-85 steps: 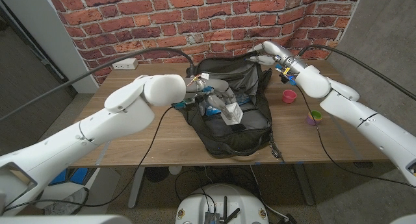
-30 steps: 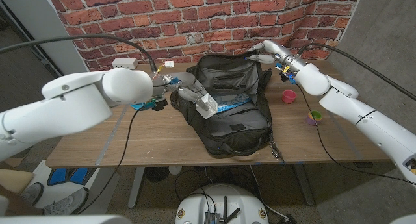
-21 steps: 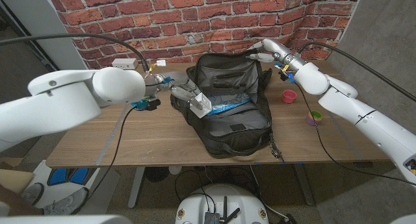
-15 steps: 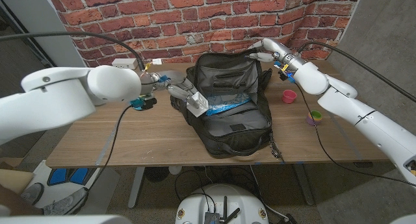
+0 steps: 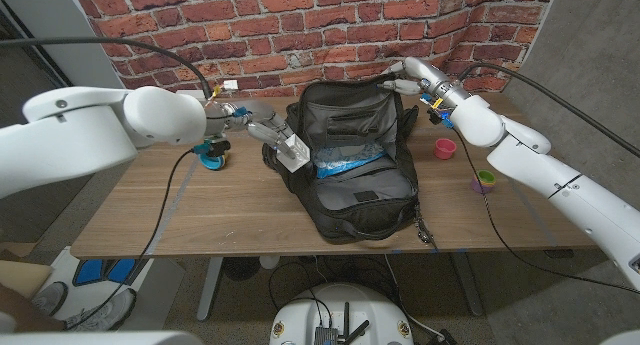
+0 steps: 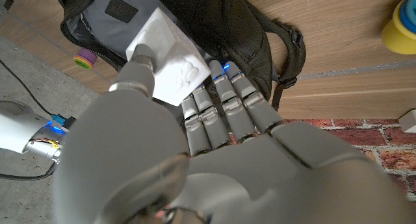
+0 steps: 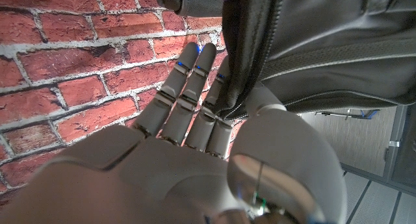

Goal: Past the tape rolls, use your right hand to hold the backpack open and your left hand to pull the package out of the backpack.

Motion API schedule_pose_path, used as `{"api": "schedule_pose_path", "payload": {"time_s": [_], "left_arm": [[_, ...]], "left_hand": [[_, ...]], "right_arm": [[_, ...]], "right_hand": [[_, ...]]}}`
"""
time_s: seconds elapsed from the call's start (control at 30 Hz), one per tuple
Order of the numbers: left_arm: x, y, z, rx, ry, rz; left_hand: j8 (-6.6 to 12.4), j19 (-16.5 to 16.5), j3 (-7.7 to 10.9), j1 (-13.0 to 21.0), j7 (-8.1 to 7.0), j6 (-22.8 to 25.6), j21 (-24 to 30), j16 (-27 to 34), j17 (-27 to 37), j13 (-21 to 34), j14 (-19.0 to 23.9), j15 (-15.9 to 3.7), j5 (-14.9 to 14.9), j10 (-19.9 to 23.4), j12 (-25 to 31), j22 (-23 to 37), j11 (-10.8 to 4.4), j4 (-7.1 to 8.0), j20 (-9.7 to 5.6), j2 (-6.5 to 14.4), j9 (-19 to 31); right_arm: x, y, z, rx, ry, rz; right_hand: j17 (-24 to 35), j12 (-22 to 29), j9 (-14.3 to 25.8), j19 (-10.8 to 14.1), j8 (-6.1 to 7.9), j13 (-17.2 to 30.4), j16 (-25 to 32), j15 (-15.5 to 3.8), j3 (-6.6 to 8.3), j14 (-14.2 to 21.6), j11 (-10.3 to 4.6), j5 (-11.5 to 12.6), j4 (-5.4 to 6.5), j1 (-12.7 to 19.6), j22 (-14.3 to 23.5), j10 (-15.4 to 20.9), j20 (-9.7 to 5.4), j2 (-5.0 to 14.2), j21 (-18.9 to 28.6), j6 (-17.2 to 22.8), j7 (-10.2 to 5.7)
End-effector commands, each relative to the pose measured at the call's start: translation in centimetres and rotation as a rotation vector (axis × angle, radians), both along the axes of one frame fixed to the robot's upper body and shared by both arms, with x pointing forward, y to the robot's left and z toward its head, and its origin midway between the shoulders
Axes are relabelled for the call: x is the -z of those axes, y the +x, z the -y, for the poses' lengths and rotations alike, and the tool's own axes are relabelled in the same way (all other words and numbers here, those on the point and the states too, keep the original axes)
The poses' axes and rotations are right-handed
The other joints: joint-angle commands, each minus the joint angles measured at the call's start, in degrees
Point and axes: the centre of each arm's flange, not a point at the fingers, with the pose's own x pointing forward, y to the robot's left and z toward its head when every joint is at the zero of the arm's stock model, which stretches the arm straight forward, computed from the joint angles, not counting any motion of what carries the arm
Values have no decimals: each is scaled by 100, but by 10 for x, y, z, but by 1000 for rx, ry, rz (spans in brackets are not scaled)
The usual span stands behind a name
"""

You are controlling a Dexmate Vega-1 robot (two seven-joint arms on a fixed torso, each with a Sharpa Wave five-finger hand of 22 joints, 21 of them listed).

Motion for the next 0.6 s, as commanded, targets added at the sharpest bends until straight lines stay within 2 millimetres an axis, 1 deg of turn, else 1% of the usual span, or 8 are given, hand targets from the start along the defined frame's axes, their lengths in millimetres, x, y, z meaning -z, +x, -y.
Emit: {"api": "schedule_pose_path", "payload": {"time_s": [0.03,0.13,0.27,0.33,0.6], "left_arm": [[-12,21,-13,-3,44,-18],[-14,24,-17,-8,56,-22],[-15,28,-22,-19,57,-26],[-14,30,-25,-23,60,-28],[-14,34,-35,-46,67,-37]], "left_hand": [[24,21,50,23,-15,37,-11,8,-2,30,-26,-745,42,14,6,16,-31,0,-881,50,8],[24,18,54,24,-19,43,-13,7,-2,30,-28,-748,43,16,7,16,-28,-2,-881,54,8],[20,16,59,22,-20,39,-14,9,-2,30,-26,-748,44,6,3,16,-19,-2,-881,60,8],[20,15,61,19,-17,43,-15,9,-2,30,-26,-747,44,10,5,16,-25,-1,-880,63,8],[12,12,67,15,-21,35,-17,8,-2,30,-28,-747,45,7,4,16,-30,-2,-880,70,9]], "right_arm": [[5,-11,-19,17,8,-24],[6,-12,-22,34,5,-17],[7,-14,-24,44,20,-21],[8,-14,-24,50,29,-22],[12,-21,-28,91,39,-9]], "right_hand": [[9,-12,18,-31,11,11,-27,-458,32,25,17,37,-3,-15,-5,-4,-806,35,56,58,-18],[13,-16,19,-38,7,12,-28,-464,34,23,7,39,-6,-13,-6,-14,-804,38,61,48,-16],[16,-21,19,-46,6,12,-33,-468,39,17,28,41,-3,-13,-8,-25,-805,49,68,46,-13],[18,-19,19,-52,5,16,-33,-445,26,18,31,37,6,-30,-9,-26,-805,37,71,45,-14],[31,-16,19,-59,4,27,-28,-472,34,22,3,40,-6,-17,-12,-33,-797,47,87,42,-16]]}}
